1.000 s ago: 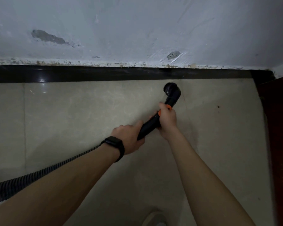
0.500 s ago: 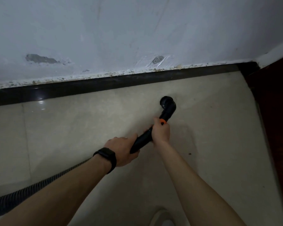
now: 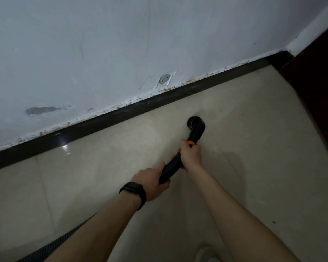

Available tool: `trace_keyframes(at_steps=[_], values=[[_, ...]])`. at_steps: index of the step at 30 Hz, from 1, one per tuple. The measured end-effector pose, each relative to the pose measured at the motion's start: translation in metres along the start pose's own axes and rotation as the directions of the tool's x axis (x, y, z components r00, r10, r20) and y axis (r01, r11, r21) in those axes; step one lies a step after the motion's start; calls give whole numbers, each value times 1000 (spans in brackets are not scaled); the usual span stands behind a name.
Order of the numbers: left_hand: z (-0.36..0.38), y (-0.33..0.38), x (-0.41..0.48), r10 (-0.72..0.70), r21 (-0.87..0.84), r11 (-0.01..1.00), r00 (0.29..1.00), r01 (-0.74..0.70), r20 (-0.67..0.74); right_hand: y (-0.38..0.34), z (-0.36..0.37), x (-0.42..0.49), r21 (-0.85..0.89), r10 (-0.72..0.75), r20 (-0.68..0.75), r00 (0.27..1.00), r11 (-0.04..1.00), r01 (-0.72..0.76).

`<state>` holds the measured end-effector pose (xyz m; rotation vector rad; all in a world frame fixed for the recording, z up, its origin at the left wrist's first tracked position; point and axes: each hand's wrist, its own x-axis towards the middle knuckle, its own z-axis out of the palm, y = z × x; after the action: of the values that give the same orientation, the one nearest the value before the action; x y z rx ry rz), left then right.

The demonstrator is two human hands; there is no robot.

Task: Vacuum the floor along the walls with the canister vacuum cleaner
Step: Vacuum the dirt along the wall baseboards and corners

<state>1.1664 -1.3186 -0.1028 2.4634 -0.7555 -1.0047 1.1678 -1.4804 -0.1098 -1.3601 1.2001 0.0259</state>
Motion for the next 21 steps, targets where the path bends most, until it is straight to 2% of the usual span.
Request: trace_keyframes(at_steps=[13,17,21], values=[[-53,32,77,-132,14,991,987,134,-92,-89,15,67,81,15,162,987,996,-29],[-68,50,93,-111,59,992,993,113,-33,-102,4,84,28,3,123,992,1000,-6],[-70,86,109,-53,103,994,997,48,47,-103,-34,100,-51,52,9,999,997,-52]])
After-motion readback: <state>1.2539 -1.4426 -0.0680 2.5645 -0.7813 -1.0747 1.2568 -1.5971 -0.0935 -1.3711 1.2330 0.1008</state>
